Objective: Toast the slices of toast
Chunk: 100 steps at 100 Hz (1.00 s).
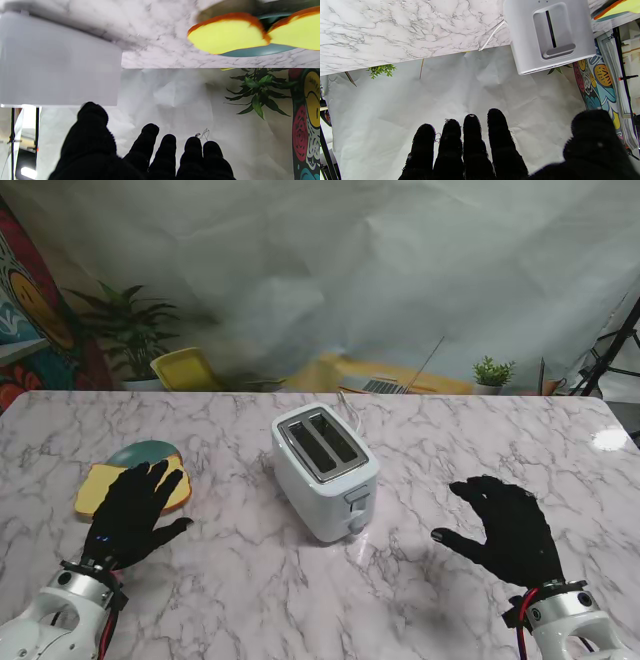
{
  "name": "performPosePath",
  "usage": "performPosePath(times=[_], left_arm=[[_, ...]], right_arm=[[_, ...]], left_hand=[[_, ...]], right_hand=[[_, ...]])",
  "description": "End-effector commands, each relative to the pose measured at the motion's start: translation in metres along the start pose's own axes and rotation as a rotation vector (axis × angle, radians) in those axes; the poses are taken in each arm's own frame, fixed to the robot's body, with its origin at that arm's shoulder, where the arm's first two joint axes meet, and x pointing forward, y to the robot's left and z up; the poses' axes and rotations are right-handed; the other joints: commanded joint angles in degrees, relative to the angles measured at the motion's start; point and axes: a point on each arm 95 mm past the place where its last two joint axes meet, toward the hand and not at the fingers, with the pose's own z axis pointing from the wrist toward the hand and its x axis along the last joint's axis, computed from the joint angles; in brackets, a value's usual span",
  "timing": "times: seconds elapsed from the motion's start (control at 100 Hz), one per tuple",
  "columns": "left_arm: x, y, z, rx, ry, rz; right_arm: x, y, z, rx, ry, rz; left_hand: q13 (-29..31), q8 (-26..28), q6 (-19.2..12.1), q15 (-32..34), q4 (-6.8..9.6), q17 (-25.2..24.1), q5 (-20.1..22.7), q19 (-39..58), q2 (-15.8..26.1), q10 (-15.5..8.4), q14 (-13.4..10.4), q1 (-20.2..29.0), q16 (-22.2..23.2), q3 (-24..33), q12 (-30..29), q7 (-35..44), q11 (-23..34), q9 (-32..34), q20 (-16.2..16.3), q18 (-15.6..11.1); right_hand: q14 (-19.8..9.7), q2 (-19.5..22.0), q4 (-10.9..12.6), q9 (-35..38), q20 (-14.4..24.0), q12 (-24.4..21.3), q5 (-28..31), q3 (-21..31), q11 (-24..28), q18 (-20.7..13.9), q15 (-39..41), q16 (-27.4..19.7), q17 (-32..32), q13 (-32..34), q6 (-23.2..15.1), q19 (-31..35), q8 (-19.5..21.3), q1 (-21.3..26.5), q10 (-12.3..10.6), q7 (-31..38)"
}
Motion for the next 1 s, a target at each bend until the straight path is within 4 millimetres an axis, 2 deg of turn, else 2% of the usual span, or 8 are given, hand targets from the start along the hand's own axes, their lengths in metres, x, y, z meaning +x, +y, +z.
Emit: performPosePath(times=[0.0, 0.16, 0.34, 0.55, 0.68, 0.79, 0.99], left_arm=[[-0.009, 0.005, -0.006, -0.050, -0.008, 0.041], [-0.028, 0.010, -0.008, -0.105, -0.027, 0.091], [-0.048, 0.015, -0.008, -0.192, -0.028, 0.149], [-0.086, 0.019, -0.008, -0.227, -0.022, 0.241], [-0.105, 0.025, -0.005, -0.249, -0.034, 0.263], [-0.110, 0.032, 0.001, -0.263, -0.036, 0.248], [-0.101, 0.049, 0.023, -0.255, -0.025, 0.207]], right_arm=[[0.001, 0.000, -0.002, 0.001, -0.002, 0.002], [0.000, 0.000, -0.002, -0.001, -0.002, 0.005], [0.000, 0.000, -0.003, 0.000, -0.002, 0.007], [0.000, 0.000, -0.003, 0.002, -0.006, 0.012], [0.001, 0.002, -0.005, 0.000, -0.007, 0.012], [0.002, 0.002, -0.005, 0.002, -0.009, 0.013], [0.003, 0.002, -0.006, 0.005, -0.008, 0.017]], left_hand=[[-1.0, 0.1, 0.3, 0.8, 0.89, -0.6, -1.8, -0.1, -0.3, -0.7, 0.1, -2.0, -0.4, -1.7, -0.5, -0.7, 0.8, -1.0, -0.4, -0.9], [-1.5, -0.3, 1.1, -0.5, 0.42, -0.7, -4.1, -1.9, -1.3, 0.0, 0.5, -3.2, -1.3, -1.0, -0.5, -1.7, 1.2, -2.2, -1.3, -1.0], [-2.2, -1.4, 3.1, -2.6, 0.44, -0.7, -7.9, -4.2, -2.2, 0.7, 0.9, -3.4, -2.2, -0.7, -1.8, -3.8, -1.1, -5.3, -2.0, -1.8], [-1.8, -2.1, 3.4, -3.2, 0.12, 0.4, -11.0, -5.3, -3.2, 0.3, -1.4, -3.6, -2.6, -0.7, -2.1, -5.0, -3.6, -6.6, -2.8, -4.6], [-1.8, -2.1, 3.6, -3.2, 0.01, 0.6, -11.9, -5.4, -3.9, 0.2, -2.2, -3.0, -2.7, -0.5, -2.0, -5.1, -4.5, -6.8, -3.3, -5.4], [-1.9, -2.1, 3.6, -3.3, -0.03, 0.6, -11.9, -5.5, -3.6, 0.4, -2.1, -3.1, -2.7, -0.5, -2.0, -5.1, -4.7, -6.8, -3.6, -5.3], [-2.1, -1.9, 4.4, -3.7, 0.06, 0.5, -11.7, -5.9, -2.6, 1.3, -1.4, -3.7, -2.9, -0.6, -1.8, -4.9, -4.8, -6.7, -4.2, -4.8]], right_hand=[[0.3, 2.3, 1.6, 0.6, 0.4, -0.6, 1.0, -1.9, -1.2, 0.1, 0.2, -1.4, -0.1, 0.8, -0.2, -0.4, -0.5, 1.1, 0.7, -0.3], [0.3, 2.4, 1.7, 0.6, 0.4, -0.6, 1.0, -2.1, -1.3, 0.1, 0.2, -1.4, -0.1, 0.8, -0.2, -0.5, -0.5, 1.2, 0.7, -0.3], [0.3, 2.6, 1.7, 0.6, 0.4, -0.6, 1.0, -2.4, -1.3, 0.0, 0.2, -1.4, -0.1, 0.8, -0.2, -0.5, -0.6, 1.3, 0.6, -0.3], [0.3, 2.7, 1.7, 0.7, 0.3, -0.6, 1.1, -2.8, -1.3, 0.0, 0.2, -1.4, -0.2, 0.8, -0.1, -0.5, -0.6, 1.6, 0.6, -0.3], [0.3, 2.8, 1.8, 0.7, 0.3, -0.7, 1.1, -3.0, -1.3, 0.0, 0.2, -1.4, -0.1, 0.8, -0.2, -0.5, -0.6, 1.6, 0.6, -0.3], [0.2, 2.9, 1.8, 0.6, 0.3, -0.7, 1.1, -3.2, -1.3, 0.0, 0.2, -1.4, -0.1, 0.8, -0.1, -0.5, -0.6, 1.8, 0.6, -0.4], [0.3, 3.0, 1.8, 0.7, 0.3, -0.7, 1.1, -3.7, -1.3, 0.0, 0.2, -1.4, -0.1, 0.9, -0.2, -0.5, -0.7, 2.0, 0.6, -0.3]])
